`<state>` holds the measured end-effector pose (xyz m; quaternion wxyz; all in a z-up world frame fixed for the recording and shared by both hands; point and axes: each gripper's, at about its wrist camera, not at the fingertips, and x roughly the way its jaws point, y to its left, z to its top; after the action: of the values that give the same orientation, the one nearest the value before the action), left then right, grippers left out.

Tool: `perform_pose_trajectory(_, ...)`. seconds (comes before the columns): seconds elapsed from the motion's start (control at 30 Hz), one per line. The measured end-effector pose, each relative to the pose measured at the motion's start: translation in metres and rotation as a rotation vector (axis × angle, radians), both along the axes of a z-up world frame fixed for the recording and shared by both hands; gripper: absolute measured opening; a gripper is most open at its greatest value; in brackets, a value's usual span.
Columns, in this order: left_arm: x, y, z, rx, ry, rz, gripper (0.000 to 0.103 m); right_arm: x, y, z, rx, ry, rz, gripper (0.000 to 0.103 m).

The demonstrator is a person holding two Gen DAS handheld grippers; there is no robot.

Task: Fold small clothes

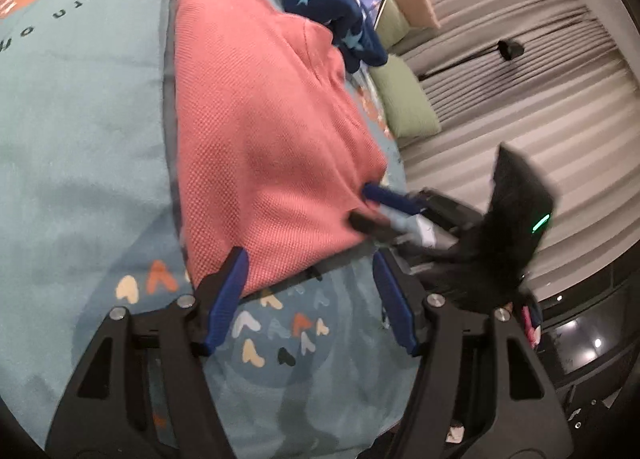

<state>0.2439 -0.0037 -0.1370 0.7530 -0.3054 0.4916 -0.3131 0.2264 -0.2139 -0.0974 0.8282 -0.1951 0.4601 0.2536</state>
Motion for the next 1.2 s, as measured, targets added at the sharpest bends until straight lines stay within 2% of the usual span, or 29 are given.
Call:
perform_pose_trajectory(0.07,-0.001,0.005,-0.002,-0.029,0.024,0.007,0.066,-0.009,0.002,-0.008,-0.062,-0.057,0.033,0.043)
perform_pose_trajectory(0.1,-0.002,0.008,-0.002,-0.031,0.03,0.005,0.065,-0.014,-0.002,-0.009,-0.055,-0.077,0.038,0.044)
perform_pose_trajectory(0.23,-0.002,0.016,0.014,-0.011,0.035,0.012,0.066,-0.01,-0.028,0.0,0.005,0.025,-0.001,0.05)
perform_pose_trajectory(0.3,0.004,0.017,0.027,-0.015,-0.011,0.028,0.066,-0.008,-0.039,0.018,-0.01,-0.009,-0.034,0.051)
perform_pose_trajectory(0.37,0.015,0.013,0.035,-0.064,-0.035,0.025,0.066,-0.002,-0.04,0.042,0.055,-0.062,-0.042,0.056)
perform_pose_trajectory(0.4,0.02,0.01,0.036,-0.087,-0.037,0.022,0.066,0.008,-0.04,0.047,0.095,-0.062,-0.045,0.063)
perform_pose_trajectory(0.43,0.026,0.006,0.036,-0.107,-0.041,0.015,0.067,0.015,-0.037,0.05,0.129,-0.059,-0.048,0.064)
perform_pose_trajectory(0.5,0.041,-0.003,0.027,-0.099,-0.03,0.019,0.067,0.033,-0.027,0.046,0.157,-0.054,-0.045,0.064)
perform_pose_trajectory(0.6,0.054,-0.013,0.0,-0.072,0.07,0.014,0.067,0.059,-0.013,0.021,0.171,0.022,-0.028,0.063)
perform_pose_trajectory(0.67,0.052,-0.011,-0.01,-0.093,0.066,0.01,0.067,0.071,-0.013,0.005,0.14,0.024,-0.031,0.059)
perform_pose_trajectory(0.7,0.049,-0.008,-0.009,-0.103,0.048,0.003,0.067,0.073,-0.016,0.0,0.131,0.021,-0.03,0.058)
perform_pose_trajectory(0.77,0.045,-0.001,-0.006,-0.095,0.066,0.002,0.067,0.077,-0.031,-0.001,0.157,0.033,-0.043,0.058)
perform_pose_trajectory(0.87,0.041,0.02,0.009,-0.097,0.041,0.051,0.067,0.082,-0.058,0.012,0.205,0.035,-0.12,0.058)
perform_pose_trajectory(0.93,0.043,0.03,0.015,-0.08,0.023,0.077,0.068,0.085,-0.069,0.021,0.243,0.037,-0.157,0.069)
perform_pose_trajectory(0.97,0.043,0.035,0.016,-0.089,0.03,0.093,0.069,0.089,-0.074,0.023,0.275,0.059,-0.176,0.073)
perform_pose_trajectory(1.03,0.046,0.042,0.008,-0.156,0.079,0.103,0.07,0.099,-0.083,0.021,0.373,0.136,-0.19,0.083)
perform_pose_trajectory(1.07,0.046,0.044,0.0,-0.201,0.114,0.104,0.07,0.107,-0.089,0.017,0.453,0.198,-0.197,0.083)
perform_pose_trajectory(1.17,0.047,0.043,-0.017,-0.23,0.16,0.115,0.07,0.142,-0.104,-0.01,0.687,0.431,-0.249,0.084)
perform_pose_trajectory(1.2,0.046,0.043,-0.021,-0.233,0.17,0.116,0.07,0.15,-0.104,-0.02,0.711,0.486,-0.269,0.084)
